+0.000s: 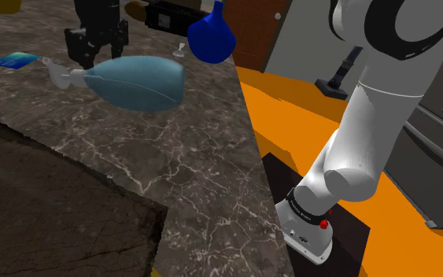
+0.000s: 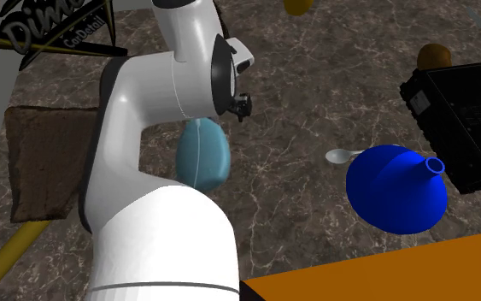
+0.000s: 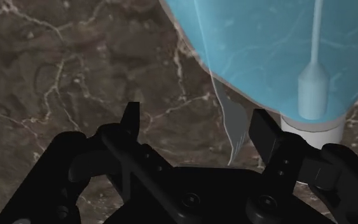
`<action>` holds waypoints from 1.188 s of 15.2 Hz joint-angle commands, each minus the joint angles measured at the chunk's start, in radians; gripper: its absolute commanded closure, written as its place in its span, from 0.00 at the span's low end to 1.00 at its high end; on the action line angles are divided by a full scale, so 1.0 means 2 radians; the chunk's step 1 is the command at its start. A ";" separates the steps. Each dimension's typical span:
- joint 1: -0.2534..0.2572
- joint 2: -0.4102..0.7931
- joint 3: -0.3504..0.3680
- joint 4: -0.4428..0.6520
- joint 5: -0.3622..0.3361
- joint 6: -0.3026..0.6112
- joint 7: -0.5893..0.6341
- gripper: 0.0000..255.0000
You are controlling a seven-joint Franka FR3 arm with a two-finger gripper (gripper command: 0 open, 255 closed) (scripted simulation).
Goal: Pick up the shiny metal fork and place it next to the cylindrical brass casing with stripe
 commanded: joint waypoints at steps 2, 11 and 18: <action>-0.001 0.006 -0.002 -0.003 -0.002 -0.003 -0.001 1.00; 0.000 0.005 -0.001 0.008 -0.001 -0.015 -0.001 1.00; 0.004 0.009 0.000 0.060 -0.001 -0.063 -0.006 1.00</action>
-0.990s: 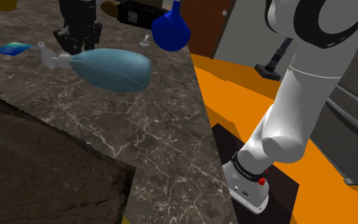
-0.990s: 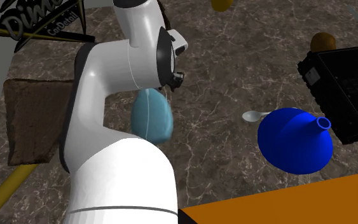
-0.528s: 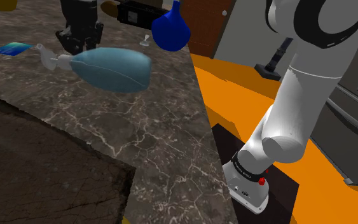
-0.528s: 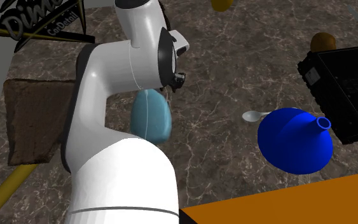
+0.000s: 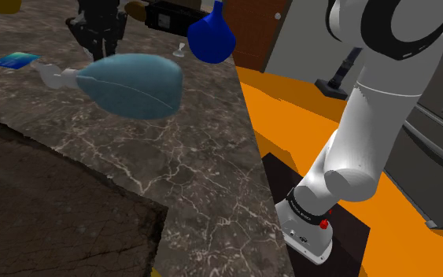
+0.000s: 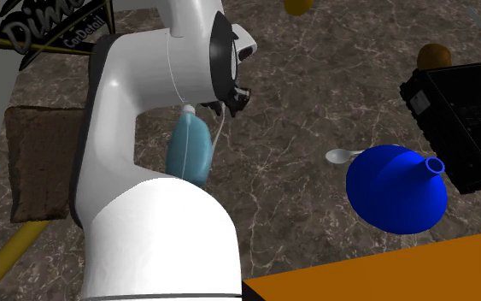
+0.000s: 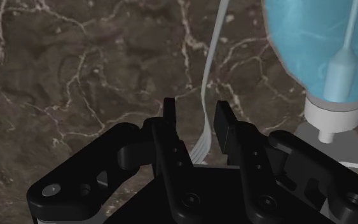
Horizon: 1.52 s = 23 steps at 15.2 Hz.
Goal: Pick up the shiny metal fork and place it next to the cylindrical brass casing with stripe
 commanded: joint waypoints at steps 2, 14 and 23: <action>0.002 0.003 0.001 0.025 -0.001 -0.022 -0.002 1.00; 0.002 -0.028 0.005 0.050 0.012 -0.075 -0.006 1.00; -0.006 -0.227 -0.001 -0.167 0.096 -0.038 -0.020 1.00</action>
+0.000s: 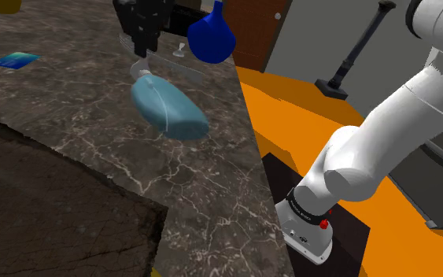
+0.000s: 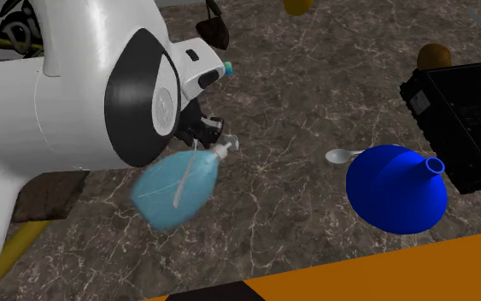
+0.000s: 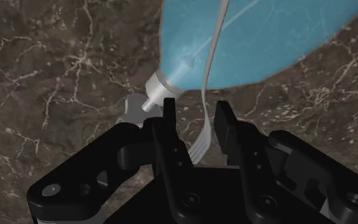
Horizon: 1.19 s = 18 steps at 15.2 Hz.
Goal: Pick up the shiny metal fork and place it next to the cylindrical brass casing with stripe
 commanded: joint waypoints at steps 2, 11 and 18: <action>0.007 -0.064 -0.006 -0.058 0.026 -0.001 -0.005 1.00; 0.049 -0.233 -0.019 -0.185 0.080 -0.037 -0.002 1.00; 0.078 -0.318 -0.019 -0.252 0.104 -0.053 0.010 1.00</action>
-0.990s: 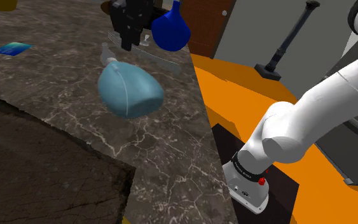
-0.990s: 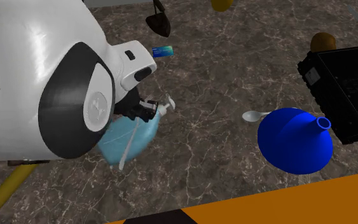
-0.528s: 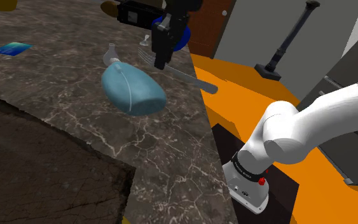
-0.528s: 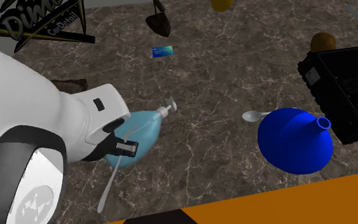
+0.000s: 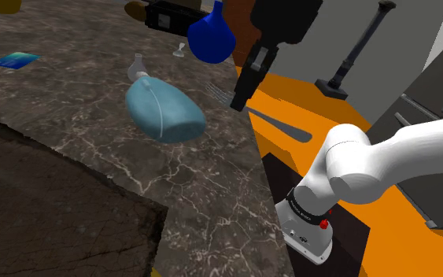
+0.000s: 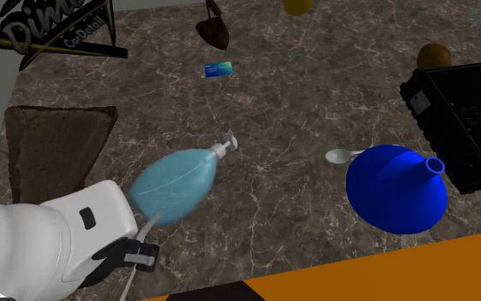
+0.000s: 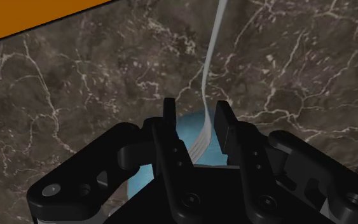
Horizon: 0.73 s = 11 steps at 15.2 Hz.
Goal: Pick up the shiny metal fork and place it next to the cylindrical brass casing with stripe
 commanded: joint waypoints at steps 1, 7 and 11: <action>0.003 -0.007 0.001 -0.017 0.003 0.010 0.000 1.00; 0.008 -0.018 0.008 -0.063 0.010 0.045 0.001 1.00; 0.011 -0.023 0.014 -0.092 0.016 0.070 0.002 1.00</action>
